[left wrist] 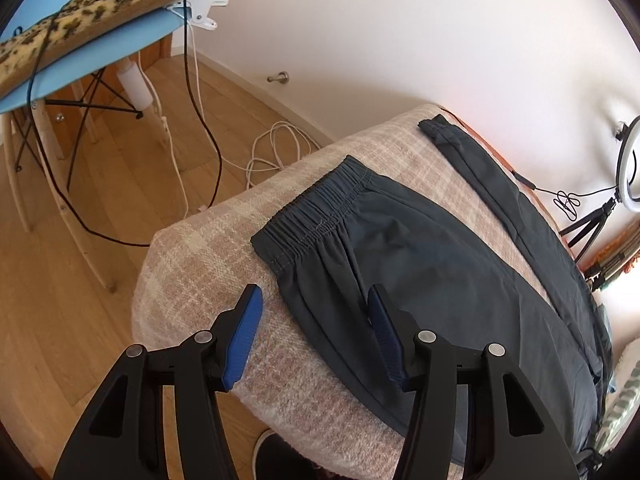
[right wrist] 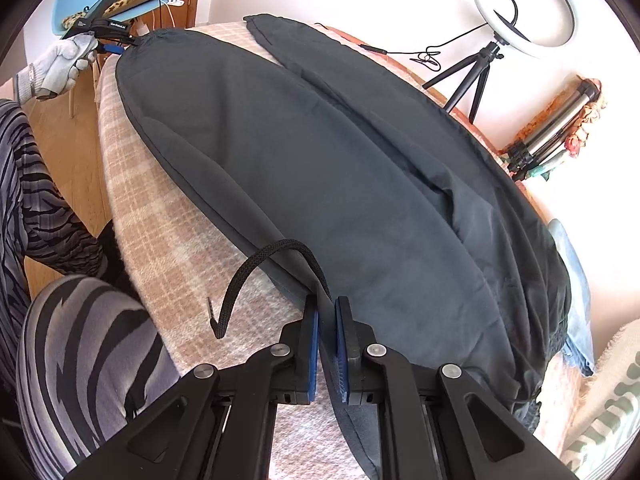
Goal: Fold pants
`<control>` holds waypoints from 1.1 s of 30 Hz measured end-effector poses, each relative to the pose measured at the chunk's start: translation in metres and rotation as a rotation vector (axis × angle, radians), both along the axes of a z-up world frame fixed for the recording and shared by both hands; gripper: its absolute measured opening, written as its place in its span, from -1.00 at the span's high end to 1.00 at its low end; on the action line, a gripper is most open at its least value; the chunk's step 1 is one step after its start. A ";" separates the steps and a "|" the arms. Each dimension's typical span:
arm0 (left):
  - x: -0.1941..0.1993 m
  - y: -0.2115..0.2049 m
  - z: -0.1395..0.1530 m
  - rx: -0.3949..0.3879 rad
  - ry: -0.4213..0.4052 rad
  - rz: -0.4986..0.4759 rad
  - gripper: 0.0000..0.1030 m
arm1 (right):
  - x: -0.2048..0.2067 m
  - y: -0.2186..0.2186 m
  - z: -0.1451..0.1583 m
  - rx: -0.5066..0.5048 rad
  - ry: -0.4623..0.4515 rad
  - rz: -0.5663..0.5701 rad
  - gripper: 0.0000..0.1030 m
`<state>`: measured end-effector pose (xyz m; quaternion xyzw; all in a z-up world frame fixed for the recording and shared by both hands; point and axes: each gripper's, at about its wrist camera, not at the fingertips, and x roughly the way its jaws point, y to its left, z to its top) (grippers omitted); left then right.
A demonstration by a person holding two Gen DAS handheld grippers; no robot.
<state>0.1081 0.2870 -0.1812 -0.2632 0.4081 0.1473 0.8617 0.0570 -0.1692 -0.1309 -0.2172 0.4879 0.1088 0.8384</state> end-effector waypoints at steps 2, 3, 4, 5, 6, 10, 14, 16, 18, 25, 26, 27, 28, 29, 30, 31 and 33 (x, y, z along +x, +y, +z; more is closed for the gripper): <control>0.005 0.000 -0.001 0.009 -0.007 0.007 0.11 | 0.009 0.001 0.006 -0.025 -0.005 0.003 0.90; 0.007 0.001 -0.001 0.019 -0.006 0.020 0.26 | 0.013 0.001 0.009 -0.039 -0.009 0.003 0.90; 0.009 0.001 -0.001 0.035 -0.003 0.036 0.48 | 0.016 0.002 0.012 -0.051 -0.013 0.004 0.91; 0.011 0.004 -0.002 0.032 -0.009 0.046 0.68 | 0.020 0.003 0.015 -0.063 -0.018 0.004 0.91; 0.013 0.006 -0.003 0.008 -0.020 0.047 0.77 | 0.024 0.003 0.019 -0.073 -0.024 0.005 0.91; 0.019 0.005 0.003 0.005 -0.050 0.058 0.87 | 0.032 0.005 0.036 -0.108 -0.056 0.002 0.93; 0.024 0.004 0.023 0.011 -0.098 0.069 0.89 | 0.037 0.006 0.050 -0.140 -0.086 0.001 0.94; 0.030 0.001 0.037 0.029 -0.119 0.067 0.89 | 0.044 0.004 0.055 -0.144 -0.101 -0.008 0.95; 0.038 -0.003 0.052 0.058 -0.137 0.064 0.90 | 0.052 0.000 0.060 -0.144 -0.116 -0.017 0.95; 0.083 -0.020 0.103 0.145 -0.181 0.044 0.91 | 0.092 -0.023 0.080 -0.137 -0.192 -0.062 0.97; 0.090 -0.020 0.109 0.151 -0.188 0.043 0.91 | 0.099 -0.028 0.084 -0.133 -0.206 -0.069 0.97; 0.099 -0.021 0.114 0.159 -0.193 0.043 0.91 | 0.107 -0.033 0.087 -0.131 -0.218 -0.075 0.97; 0.108 -0.023 0.118 0.165 -0.193 0.046 0.91 | 0.115 -0.037 0.091 -0.128 -0.230 -0.080 0.97; 0.118 -0.024 0.121 0.163 -0.192 0.048 0.91 | 0.123 -0.043 0.094 -0.128 -0.242 -0.086 0.97; 0.128 -0.027 0.123 0.166 -0.185 0.046 0.91 | 0.131 -0.047 0.096 -0.127 -0.253 -0.092 0.97; 0.139 -0.031 0.124 0.177 -0.175 0.044 0.91 | 0.141 -0.053 0.098 -0.125 -0.261 -0.099 0.97; 0.164 -0.040 0.126 0.198 -0.158 0.036 0.91 | 0.164 -0.066 0.098 -0.116 -0.267 -0.117 0.97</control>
